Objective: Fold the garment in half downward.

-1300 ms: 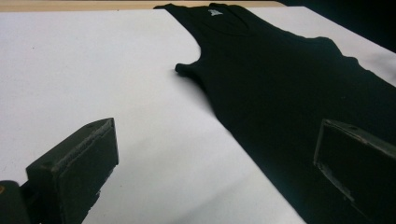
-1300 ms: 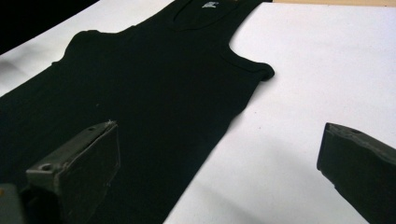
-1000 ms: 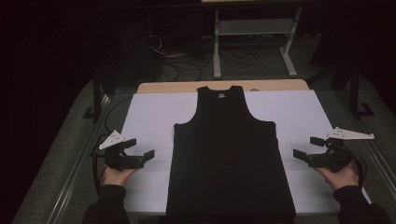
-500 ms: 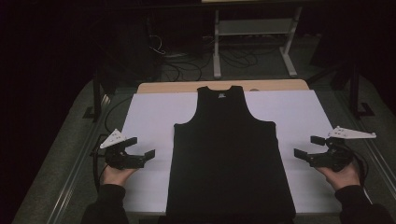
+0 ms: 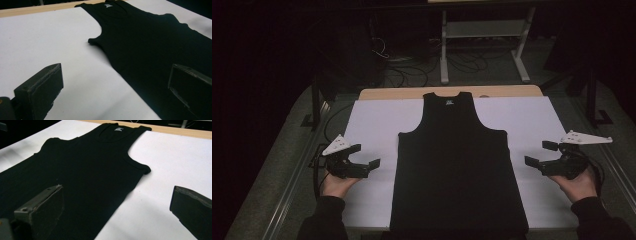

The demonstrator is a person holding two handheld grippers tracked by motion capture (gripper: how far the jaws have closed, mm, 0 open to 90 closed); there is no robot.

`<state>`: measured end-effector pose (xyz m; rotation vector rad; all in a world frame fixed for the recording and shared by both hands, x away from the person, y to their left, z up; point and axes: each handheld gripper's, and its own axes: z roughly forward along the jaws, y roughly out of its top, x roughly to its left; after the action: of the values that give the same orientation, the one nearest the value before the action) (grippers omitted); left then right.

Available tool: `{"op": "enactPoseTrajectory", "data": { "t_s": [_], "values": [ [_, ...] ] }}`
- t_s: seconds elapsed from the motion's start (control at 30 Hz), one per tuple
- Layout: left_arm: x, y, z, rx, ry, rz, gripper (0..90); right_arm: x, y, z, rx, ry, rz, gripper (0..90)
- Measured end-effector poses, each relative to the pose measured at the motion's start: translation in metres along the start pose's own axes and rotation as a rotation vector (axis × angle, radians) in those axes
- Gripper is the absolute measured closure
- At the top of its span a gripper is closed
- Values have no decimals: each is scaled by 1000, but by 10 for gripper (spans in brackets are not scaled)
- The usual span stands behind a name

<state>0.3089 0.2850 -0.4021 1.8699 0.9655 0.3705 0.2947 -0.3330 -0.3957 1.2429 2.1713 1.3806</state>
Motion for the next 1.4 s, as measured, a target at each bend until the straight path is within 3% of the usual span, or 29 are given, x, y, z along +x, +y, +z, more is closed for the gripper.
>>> {"op": "enactPoseTrajectory", "data": {
  "t_s": [0.2,0.37,1.0,1.4],
  "values": [
    [-4,4,-1,-13,-2,-2,0,3,7,1,-5,20,-8,0],
    [-5,9,2,8,1,15,0,7,14,2,0,21,-30,0],
    [1,30,12,42,-9,36,0,10,47,27,45,75,-44,0],
    [2,43,23,60,-17,45,0,2,60,34,61,57,-46,0]
  ]
}}
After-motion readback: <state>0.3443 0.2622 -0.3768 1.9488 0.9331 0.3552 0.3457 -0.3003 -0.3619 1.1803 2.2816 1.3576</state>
